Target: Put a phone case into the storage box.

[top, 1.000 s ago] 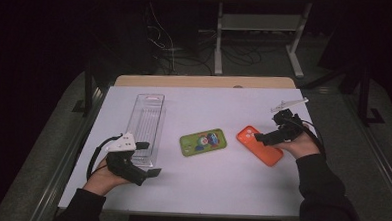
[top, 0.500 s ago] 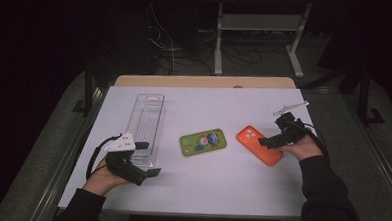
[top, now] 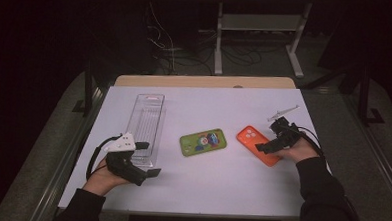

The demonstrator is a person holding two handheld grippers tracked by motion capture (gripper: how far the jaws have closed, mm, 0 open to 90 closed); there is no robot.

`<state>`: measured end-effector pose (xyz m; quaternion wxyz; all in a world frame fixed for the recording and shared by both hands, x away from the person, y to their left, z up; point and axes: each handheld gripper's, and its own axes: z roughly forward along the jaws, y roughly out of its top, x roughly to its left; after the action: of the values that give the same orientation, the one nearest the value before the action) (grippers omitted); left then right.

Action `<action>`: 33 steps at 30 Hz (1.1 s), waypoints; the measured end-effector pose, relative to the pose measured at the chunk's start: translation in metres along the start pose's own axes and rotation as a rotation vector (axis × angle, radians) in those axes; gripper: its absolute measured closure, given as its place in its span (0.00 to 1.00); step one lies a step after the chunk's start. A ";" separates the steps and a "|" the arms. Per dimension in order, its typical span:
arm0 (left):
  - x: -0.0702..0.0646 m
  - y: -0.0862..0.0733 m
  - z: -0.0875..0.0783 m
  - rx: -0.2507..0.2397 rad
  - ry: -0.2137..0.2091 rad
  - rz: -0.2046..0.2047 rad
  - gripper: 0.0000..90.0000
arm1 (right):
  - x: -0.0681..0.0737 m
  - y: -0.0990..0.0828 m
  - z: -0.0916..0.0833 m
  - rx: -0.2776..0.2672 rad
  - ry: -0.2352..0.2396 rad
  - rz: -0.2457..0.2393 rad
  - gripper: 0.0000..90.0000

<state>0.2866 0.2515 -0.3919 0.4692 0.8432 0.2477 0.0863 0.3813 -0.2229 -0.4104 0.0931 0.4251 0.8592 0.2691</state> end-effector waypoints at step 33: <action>-0.001 0.000 0.000 -0.003 -0.001 -0.006 0.00 | 0.001 -0.006 0.031 0.045 0.041 -0.024 0.16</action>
<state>0.2861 0.2507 -0.3919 0.4710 0.8417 0.2501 0.0848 0.3888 -0.2134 -0.4397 0.0692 0.4109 0.8719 0.2573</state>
